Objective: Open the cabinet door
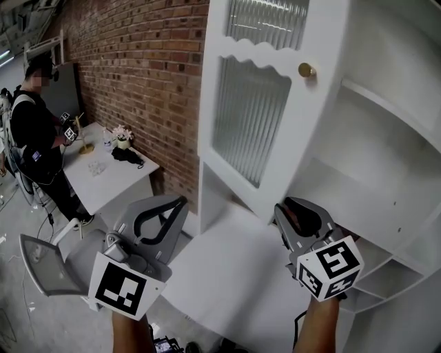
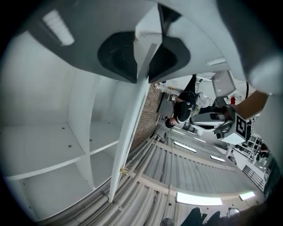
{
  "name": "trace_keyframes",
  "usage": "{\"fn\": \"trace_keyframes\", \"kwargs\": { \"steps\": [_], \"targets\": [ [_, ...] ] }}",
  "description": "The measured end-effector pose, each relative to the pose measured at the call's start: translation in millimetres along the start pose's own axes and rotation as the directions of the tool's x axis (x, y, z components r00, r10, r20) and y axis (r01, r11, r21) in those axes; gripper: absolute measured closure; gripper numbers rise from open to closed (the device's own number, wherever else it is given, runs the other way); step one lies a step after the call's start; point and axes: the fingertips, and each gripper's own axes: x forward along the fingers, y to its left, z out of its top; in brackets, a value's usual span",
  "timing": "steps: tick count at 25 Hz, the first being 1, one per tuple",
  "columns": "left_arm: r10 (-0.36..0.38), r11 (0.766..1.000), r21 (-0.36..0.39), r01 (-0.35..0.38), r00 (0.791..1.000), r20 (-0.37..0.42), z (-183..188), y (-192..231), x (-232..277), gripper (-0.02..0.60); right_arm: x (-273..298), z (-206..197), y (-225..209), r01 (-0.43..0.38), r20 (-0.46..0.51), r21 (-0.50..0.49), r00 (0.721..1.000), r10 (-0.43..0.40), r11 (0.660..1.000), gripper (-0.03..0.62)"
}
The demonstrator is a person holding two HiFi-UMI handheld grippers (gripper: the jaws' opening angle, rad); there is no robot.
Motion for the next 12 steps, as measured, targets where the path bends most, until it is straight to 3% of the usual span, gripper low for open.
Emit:
{"fn": "trace_keyframes", "kwargs": {
  "steps": [12],
  "targets": [
    [0.013,1.0,0.022,-0.013,1.0,-0.006,6.0,2.0,-39.0,0.58,3.2,26.8,82.0,-0.076,0.046,-0.091,0.996,0.08,0.993,0.509]
  ]
}}
